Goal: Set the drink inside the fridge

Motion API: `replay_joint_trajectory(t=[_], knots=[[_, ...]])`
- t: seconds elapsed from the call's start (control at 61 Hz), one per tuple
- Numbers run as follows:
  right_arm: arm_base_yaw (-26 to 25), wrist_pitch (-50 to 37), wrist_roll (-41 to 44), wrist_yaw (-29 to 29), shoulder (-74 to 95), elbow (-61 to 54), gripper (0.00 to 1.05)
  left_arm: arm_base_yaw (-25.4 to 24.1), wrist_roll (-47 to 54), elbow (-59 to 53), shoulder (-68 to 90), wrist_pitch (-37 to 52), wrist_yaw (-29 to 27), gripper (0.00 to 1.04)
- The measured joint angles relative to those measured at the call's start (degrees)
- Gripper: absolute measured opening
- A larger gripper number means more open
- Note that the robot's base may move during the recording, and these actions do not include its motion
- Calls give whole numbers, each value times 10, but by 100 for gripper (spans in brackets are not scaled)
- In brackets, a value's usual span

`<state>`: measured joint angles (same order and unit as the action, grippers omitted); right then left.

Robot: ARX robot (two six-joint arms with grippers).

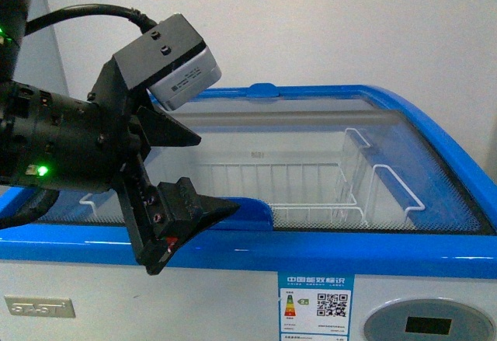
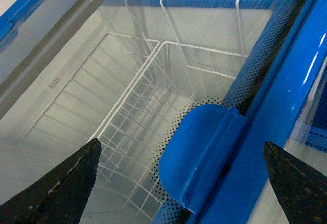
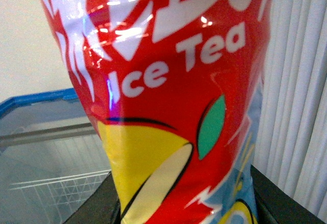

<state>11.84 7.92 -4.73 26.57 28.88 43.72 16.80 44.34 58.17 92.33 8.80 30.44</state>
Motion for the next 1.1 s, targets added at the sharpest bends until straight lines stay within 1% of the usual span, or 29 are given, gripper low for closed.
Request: replay_joint_trajectory(t=[0.131, 0.197, 0.328, 0.344, 0.607, 0.639, 0.689, 0.754, 0.787, 0.803, 0.836, 0.902, 0.951, 1.0, 1.098], knots=[[0, 0, 0, 0, 0, 0, 41, -3, 20, 37, 42, -11, 0, 97], [0, 0, 0, 0, 0, 0, 41, -8, 35, 73, 79, -21, -3, 97], [0, 0, 0, 0, 0, 0, 41, -16, 61, 141, 138, -61, 26, 97], [0, 0, 0, 0, 0, 0, 41, -20, 64, 202, 177, -68, 24, 97], [0, 0, 0, 1, 0, 0, 41, -32, 42, 450, 331, -44, -88, 97], [0, 0, 0, 1, 0, 0, 41, -33, 38, 468, 343, -39, -101, 97], [0, 0, 0, -2, 0, 0, 41, -35, 27, 500, 366, -19, -144, 97], [0, 0, 0, -2, 0, 0, 41, -39, 14, 515, 380, 2, -172, 97], [0, 0, 0, -2, 0, 0, 41, -41, 7, 516, 383, 15, -190, 97], [0, 0, 0, -1, 0, 0, 41, -41, 0, 516, 387, 24, -216, 97], [0, 0, 0, 1, 0, 0, 41, -45, -17, 513, 387, 42, -242, 97], [0, 0, 0, 0, 0, 0, 41, -55, -50, 487, 376, 59, -256, 97], [0, 0, 0, 0, 0, 0, 41, -63, -94, 441, 346, 56, -269, 97], [0, 0, 0, 0, 0, 0, 41, -66, -150, 377, 302, 50, -265, 97], [0, 0, 0, -3, 0, 0, 41, -65, -259, 221, 177, 63, -215, 97]])
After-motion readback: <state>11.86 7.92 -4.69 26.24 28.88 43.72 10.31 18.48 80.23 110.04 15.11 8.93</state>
